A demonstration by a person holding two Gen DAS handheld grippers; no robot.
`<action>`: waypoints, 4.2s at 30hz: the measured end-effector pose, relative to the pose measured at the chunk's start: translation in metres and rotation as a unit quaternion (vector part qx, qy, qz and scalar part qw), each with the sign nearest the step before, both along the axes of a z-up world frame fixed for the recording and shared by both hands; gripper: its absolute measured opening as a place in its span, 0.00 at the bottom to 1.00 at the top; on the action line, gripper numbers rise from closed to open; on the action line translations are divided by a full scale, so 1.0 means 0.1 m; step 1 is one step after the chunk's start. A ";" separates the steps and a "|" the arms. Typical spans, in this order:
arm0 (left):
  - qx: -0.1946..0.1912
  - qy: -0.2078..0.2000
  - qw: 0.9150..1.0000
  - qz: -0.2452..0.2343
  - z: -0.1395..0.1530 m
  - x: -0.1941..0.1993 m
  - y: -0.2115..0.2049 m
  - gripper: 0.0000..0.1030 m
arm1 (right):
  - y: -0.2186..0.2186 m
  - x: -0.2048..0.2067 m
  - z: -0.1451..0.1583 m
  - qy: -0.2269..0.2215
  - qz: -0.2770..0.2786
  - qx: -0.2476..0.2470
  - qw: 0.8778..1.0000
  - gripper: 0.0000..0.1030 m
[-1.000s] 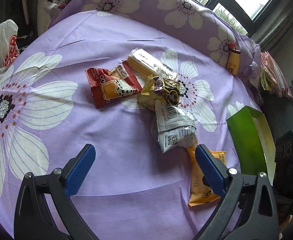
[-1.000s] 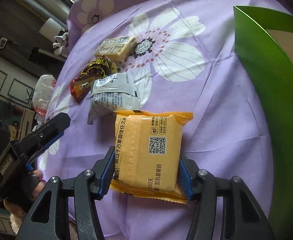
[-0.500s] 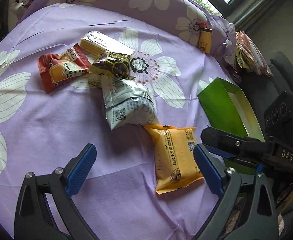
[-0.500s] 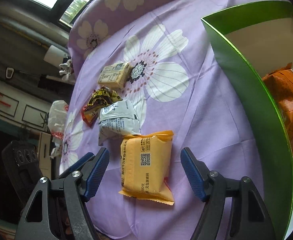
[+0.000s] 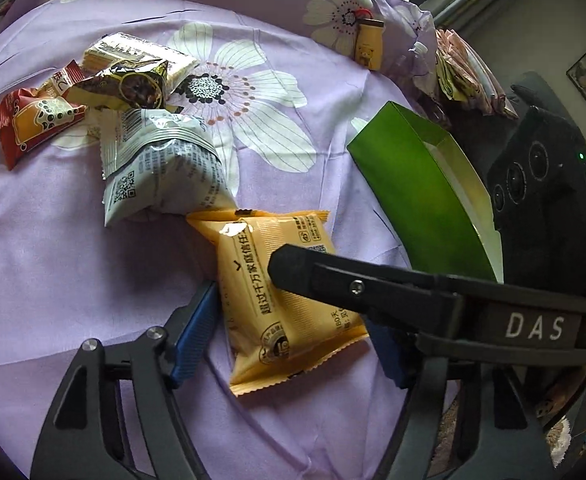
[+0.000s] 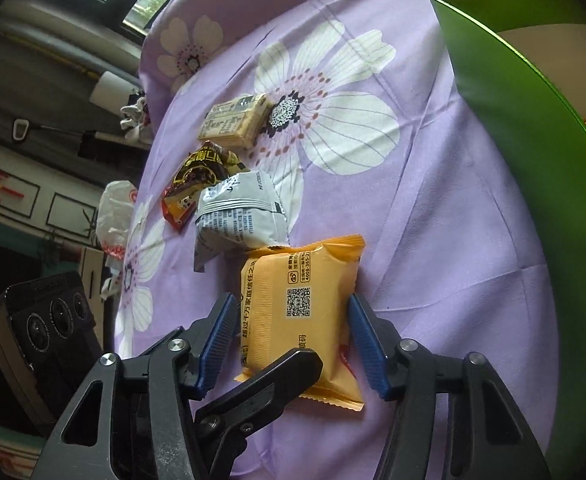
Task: Organize snacks
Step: 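Carry the orange packet with the right gripper over the green box, then open the right gripper to release the orange packet into the box, then move the right tool back over the white-and-blue packet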
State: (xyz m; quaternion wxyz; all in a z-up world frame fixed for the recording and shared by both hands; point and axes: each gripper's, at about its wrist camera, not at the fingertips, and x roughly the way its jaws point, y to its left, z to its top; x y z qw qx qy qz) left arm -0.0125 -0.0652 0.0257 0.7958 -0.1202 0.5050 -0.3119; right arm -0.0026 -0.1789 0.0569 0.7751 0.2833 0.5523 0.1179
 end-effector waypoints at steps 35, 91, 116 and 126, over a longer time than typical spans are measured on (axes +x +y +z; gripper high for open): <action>-0.042 -0.139 0.984 -0.099 0.82 -0.16 -1.39 0.46 | -1.31 -0.70 0.89 -0.168 -0.198 -0.029 0.965 0.47; -0.005 -0.136 0.989 0.062 0.91 0.02 -0.08 0.90 | -1.45 -0.85 0.98 -0.193 -0.272 -0.065 0.941 0.83; 0.036 -0.087 0.979 0.179 0.59 0.33 0.86 0.92 | -0.43 -0.43 0.86 -0.203 -0.134 -0.152 0.958 0.86; 0.040 -0.066 0.984 0.162 0.50 0.37 0.80 0.92 | -0.17 -0.33 0.81 -0.195 -0.096 -0.166 0.962 0.86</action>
